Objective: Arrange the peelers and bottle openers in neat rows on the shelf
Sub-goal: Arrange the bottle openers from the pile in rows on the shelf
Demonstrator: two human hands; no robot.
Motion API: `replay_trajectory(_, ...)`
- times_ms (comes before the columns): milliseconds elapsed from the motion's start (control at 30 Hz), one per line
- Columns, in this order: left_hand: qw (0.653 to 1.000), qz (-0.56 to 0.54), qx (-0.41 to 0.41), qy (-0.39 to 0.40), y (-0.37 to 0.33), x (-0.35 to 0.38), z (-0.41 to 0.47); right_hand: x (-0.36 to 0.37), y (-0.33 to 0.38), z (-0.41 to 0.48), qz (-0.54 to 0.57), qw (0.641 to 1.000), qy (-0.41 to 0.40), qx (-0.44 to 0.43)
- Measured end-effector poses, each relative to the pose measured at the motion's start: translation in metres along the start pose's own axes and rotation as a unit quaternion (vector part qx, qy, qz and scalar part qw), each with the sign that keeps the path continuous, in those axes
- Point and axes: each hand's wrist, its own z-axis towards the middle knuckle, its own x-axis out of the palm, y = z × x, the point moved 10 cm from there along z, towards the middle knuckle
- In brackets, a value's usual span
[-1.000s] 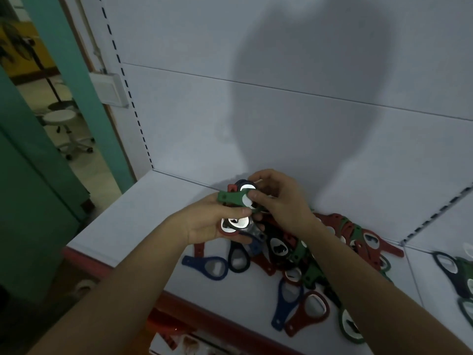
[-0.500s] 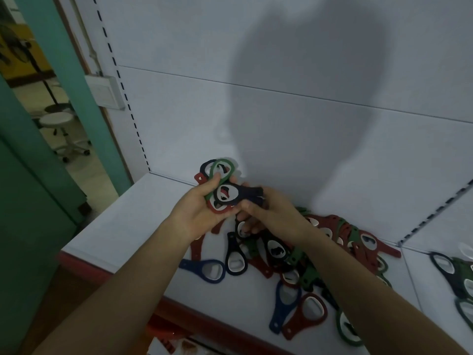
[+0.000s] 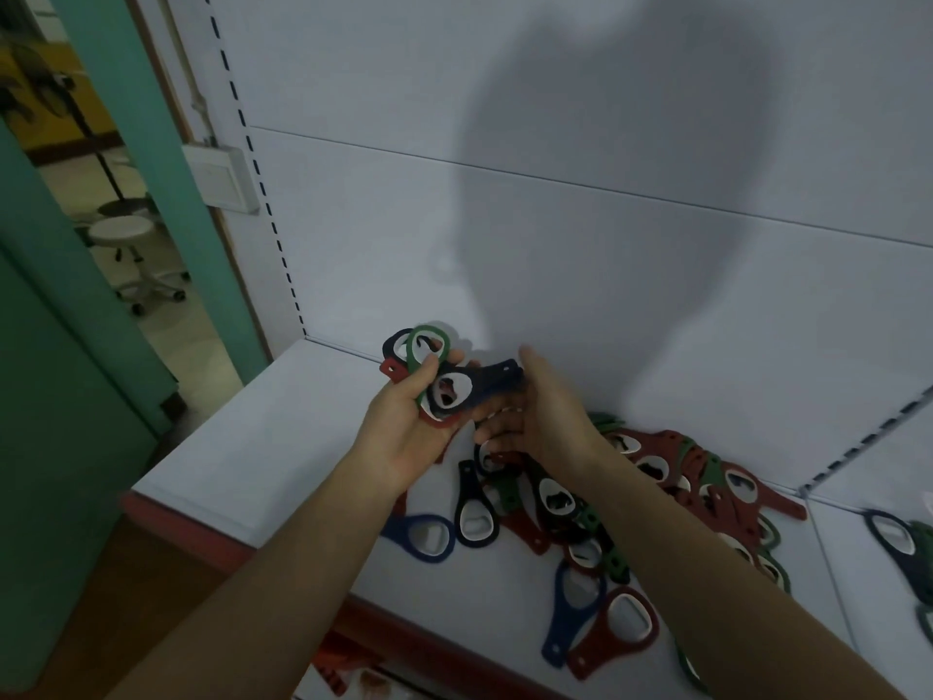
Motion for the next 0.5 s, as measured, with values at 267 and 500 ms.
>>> replay_trajectory(267,0.999,0.023,0.038,0.005,-0.006,0.000,-0.003,-0.028,0.036,-0.002,-0.200,0.961,-0.131,-0.135)
replay_trajectory(500,0.999,0.011,-0.032,0.026,0.006,0.008,-0.003,-0.037,0.078,-0.015,-0.209,0.923,-0.182,-0.269)
